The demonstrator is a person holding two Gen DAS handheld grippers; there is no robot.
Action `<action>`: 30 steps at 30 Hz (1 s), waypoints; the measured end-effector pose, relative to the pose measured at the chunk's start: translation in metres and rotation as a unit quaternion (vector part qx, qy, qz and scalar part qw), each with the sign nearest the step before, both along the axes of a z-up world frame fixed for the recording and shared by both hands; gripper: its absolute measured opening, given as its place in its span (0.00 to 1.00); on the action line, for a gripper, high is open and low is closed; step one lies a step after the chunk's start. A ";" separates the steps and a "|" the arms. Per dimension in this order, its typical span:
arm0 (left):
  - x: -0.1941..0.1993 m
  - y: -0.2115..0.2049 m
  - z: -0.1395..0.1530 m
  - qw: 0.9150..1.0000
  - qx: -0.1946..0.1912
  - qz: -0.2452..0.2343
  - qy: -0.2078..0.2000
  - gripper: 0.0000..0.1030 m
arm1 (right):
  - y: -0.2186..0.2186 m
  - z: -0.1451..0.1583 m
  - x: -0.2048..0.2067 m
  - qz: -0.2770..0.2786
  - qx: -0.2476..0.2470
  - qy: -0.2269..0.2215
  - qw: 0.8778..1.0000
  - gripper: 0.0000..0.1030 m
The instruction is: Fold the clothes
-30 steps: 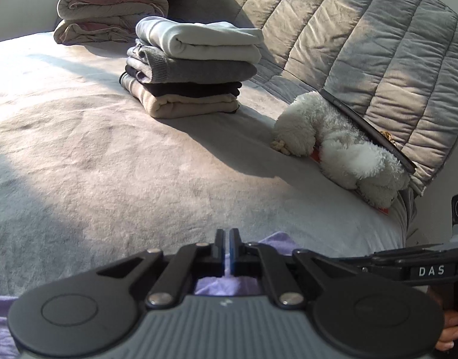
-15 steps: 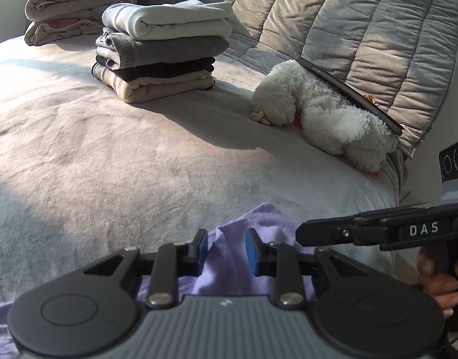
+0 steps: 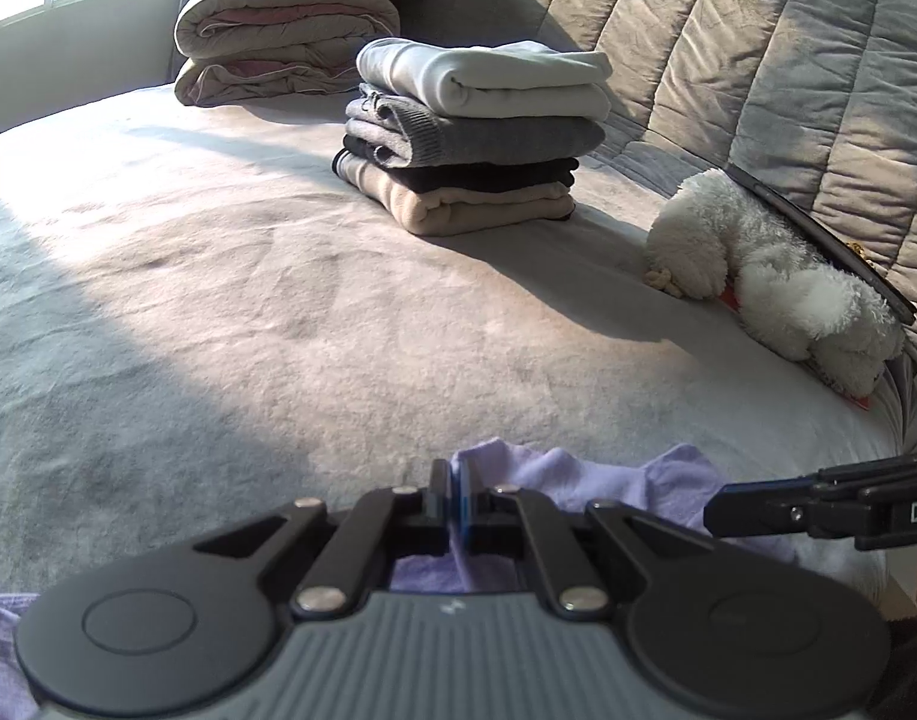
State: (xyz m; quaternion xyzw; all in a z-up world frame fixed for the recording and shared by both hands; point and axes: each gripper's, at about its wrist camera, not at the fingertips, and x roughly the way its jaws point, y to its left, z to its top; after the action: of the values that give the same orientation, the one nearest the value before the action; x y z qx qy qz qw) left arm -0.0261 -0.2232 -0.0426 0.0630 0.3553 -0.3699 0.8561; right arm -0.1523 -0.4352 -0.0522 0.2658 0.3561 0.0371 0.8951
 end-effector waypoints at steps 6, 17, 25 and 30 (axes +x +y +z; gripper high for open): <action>0.010 0.010 -0.006 1.000 0.009 0.009 0.016 0.04 | 0.016 -0.006 0.015 0.013 -0.023 0.008 1.000 0.35; 0.038 0.001 -0.006 0.996 -0.024 -0.014 0.081 0.23 | 0.025 -0.015 0.038 -0.001 -0.017 0.000 1.000 0.35; 0.047 0.000 -0.009 0.995 -0.037 -0.021 0.093 0.01 | 0.039 -0.019 0.043 -0.024 -0.075 -0.024 0.997 0.02; 0.030 0.003 0.012 0.996 -0.066 -0.041 0.034 0.01 | 0.045 -0.007 0.024 -0.035 -0.099 -0.071 0.992 0.01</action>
State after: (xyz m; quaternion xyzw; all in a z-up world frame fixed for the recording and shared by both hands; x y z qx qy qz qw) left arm 0.0041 -0.2205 -0.0311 0.0085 0.3559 -0.4293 0.8301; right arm -0.1278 -0.3907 -0.0593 0.1847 0.2844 -0.0114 0.9407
